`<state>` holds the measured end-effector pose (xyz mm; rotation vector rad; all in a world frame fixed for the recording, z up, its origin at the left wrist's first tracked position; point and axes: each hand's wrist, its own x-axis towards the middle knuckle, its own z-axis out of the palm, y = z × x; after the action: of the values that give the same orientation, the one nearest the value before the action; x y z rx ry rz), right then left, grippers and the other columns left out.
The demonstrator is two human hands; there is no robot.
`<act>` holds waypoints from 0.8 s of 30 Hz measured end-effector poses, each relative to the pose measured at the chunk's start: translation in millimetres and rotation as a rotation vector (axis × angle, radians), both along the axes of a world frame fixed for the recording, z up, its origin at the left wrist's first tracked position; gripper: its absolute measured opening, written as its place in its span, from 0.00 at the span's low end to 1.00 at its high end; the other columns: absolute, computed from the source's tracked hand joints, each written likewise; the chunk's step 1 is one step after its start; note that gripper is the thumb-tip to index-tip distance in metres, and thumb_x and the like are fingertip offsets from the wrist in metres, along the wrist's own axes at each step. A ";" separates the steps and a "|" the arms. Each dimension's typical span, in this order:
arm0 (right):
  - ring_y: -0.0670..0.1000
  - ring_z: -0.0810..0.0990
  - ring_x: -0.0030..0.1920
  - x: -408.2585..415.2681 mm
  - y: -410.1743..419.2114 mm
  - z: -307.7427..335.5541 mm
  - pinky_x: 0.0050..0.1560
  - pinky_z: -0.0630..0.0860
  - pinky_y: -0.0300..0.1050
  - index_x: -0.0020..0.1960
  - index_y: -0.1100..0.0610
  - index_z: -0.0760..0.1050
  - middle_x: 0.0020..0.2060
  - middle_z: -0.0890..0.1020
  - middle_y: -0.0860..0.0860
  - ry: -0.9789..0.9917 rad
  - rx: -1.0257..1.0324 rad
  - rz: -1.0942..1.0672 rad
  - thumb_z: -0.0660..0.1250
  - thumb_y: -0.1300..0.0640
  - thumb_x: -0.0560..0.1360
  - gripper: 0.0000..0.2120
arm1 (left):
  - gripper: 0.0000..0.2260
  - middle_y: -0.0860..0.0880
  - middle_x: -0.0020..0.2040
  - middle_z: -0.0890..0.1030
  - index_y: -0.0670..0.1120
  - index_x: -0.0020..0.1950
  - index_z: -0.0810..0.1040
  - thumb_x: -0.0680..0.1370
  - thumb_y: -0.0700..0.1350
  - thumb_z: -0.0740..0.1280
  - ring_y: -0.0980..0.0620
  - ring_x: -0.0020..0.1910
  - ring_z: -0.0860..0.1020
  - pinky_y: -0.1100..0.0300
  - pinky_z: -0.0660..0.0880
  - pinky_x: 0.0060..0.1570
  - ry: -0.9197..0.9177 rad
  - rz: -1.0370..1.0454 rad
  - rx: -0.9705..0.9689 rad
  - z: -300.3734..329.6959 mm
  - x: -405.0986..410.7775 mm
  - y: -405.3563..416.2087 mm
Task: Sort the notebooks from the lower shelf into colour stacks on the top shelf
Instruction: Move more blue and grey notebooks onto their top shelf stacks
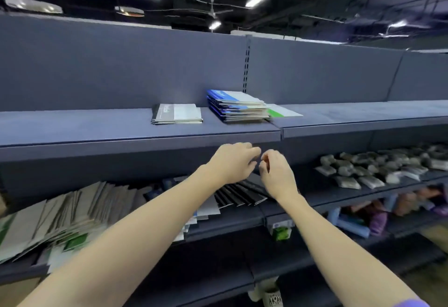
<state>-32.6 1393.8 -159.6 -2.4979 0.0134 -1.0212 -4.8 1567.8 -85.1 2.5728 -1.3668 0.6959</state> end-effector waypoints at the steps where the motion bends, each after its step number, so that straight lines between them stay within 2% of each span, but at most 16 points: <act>1: 0.56 0.72 0.49 -6.0 -2.4 -15.8 0.49 0.71 0.52 0.52 0.57 0.72 0.47 0.75 0.53 0.098 -0.013 -0.014 0.62 0.60 0.79 0.03 | 0.09 0.49 0.52 0.76 0.49 0.58 0.73 0.81 0.49 0.60 0.46 0.51 0.76 0.53 0.72 0.42 0.069 0.022 0.062 -15.7 -2.4 -3.3; 5: 0.56 0.74 0.60 -21.9 -7.6 -66.3 0.60 0.72 0.51 0.63 0.55 0.74 0.57 0.76 0.54 0.425 -0.061 -0.042 0.63 0.55 0.79 0.13 | 0.12 0.47 0.56 0.76 0.49 0.62 0.73 0.80 0.49 0.61 0.44 0.55 0.76 0.52 0.72 0.46 0.313 0.118 0.204 -81.2 3.3 -3.0; 9: 0.57 0.72 0.64 -27.2 -16.7 -93.4 0.64 0.70 0.52 0.69 0.54 0.71 0.63 0.75 0.54 0.620 -0.051 -0.067 0.63 0.52 0.78 0.20 | 0.17 0.46 0.61 0.76 0.49 0.68 0.71 0.80 0.48 0.61 0.43 0.60 0.74 0.50 0.72 0.53 0.412 0.165 0.283 -127.0 9.1 -5.1; 14: 0.59 0.71 0.66 -17.4 -41.1 -113.4 0.65 0.70 0.52 0.72 0.55 0.68 0.65 0.73 0.55 0.680 -0.029 -0.079 0.63 0.52 0.79 0.22 | 0.20 0.45 0.65 0.74 0.49 0.71 0.69 0.80 0.50 0.62 0.42 0.64 0.72 0.48 0.72 0.58 0.454 0.216 0.336 -167.2 22.8 -20.0; 19: 0.60 0.71 0.67 14.4 -73.6 -125.7 0.65 0.70 0.52 0.74 0.58 0.67 0.67 0.72 0.57 0.715 -0.034 -0.035 0.62 0.53 0.79 0.25 | 0.22 0.45 0.68 0.72 0.49 0.74 0.67 0.80 0.51 0.62 0.42 0.67 0.70 0.47 0.73 0.61 0.537 0.291 0.259 -185.7 42.0 -46.0; 24: 0.62 0.74 0.64 51.5 -109.7 -141.3 0.61 0.73 0.52 0.73 0.57 0.69 0.65 0.75 0.59 0.720 -0.026 0.017 0.64 0.52 0.77 0.26 | 0.22 0.47 0.69 0.73 0.50 0.74 0.67 0.80 0.51 0.62 0.42 0.67 0.71 0.48 0.73 0.62 0.543 0.349 0.213 -196.9 62.9 -88.7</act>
<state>18.9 1284.1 -300.9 -2.7407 0.1952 -0.0713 58.1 1479.1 -282.0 2.8885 -0.8685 -0.1347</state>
